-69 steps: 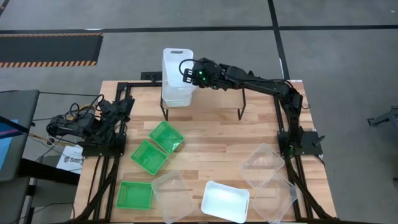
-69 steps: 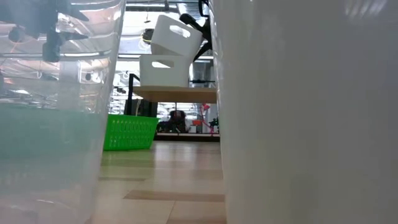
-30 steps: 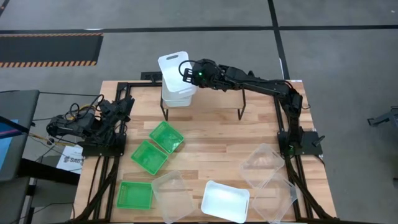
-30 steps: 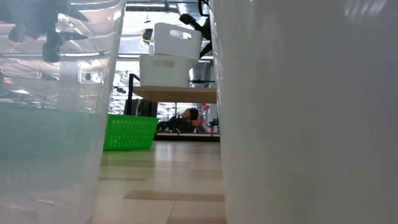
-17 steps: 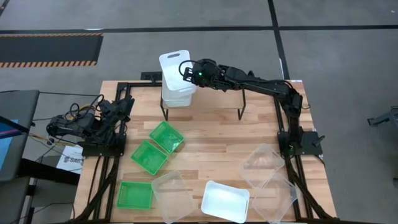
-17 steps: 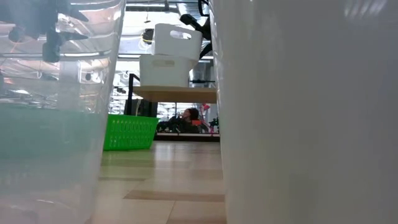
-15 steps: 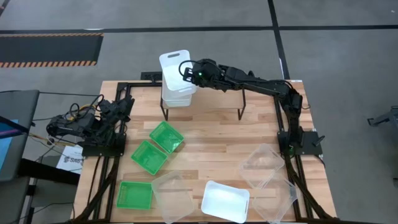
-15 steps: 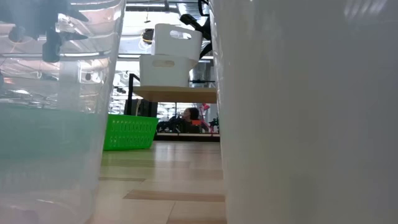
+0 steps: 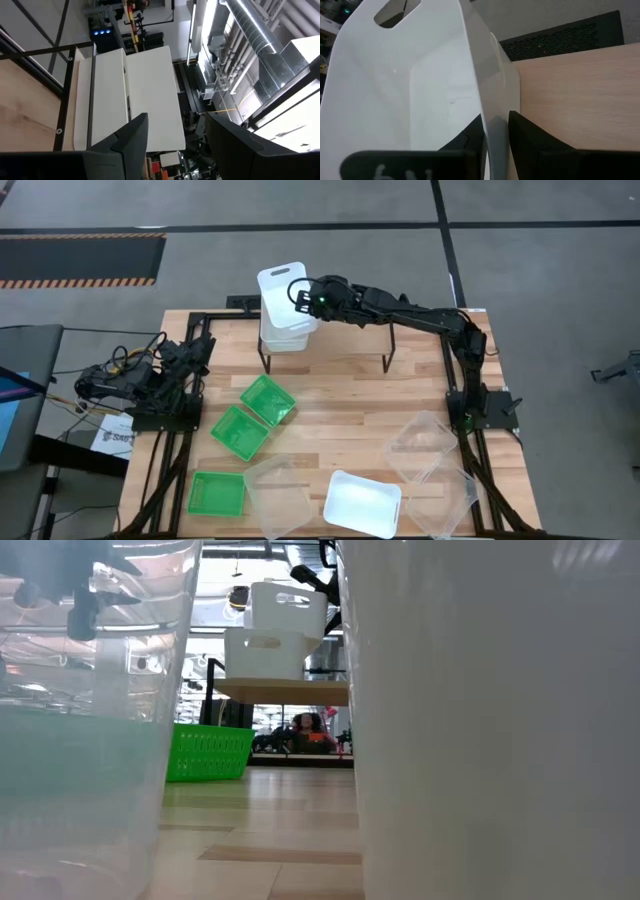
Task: Stack baskets on shelf by color
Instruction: Stack the top white bin on the white bin on the shelf
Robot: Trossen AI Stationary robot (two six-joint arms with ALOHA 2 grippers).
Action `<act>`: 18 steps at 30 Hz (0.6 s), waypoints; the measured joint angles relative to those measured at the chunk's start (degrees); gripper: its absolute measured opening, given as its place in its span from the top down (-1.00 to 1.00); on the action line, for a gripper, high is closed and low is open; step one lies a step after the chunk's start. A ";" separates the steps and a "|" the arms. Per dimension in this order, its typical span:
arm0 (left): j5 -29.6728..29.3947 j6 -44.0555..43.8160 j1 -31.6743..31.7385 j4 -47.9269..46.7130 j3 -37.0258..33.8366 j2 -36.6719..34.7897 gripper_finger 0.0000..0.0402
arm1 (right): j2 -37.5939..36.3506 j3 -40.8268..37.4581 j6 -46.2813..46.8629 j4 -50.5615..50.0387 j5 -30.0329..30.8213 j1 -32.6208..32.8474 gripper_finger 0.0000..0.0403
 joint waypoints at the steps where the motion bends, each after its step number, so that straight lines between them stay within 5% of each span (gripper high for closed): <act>1: 0.00 0.00 0.00 0.00 0.00 0.00 0.08 | 0.01 0.00 -0.01 0.00 0.00 0.00 0.54; 18: 0.02 -0.87 0.00 0.01 0.00 -0.01 0.08 | 0.04 0.00 -4.46 1.38 -0.02 0.00 0.44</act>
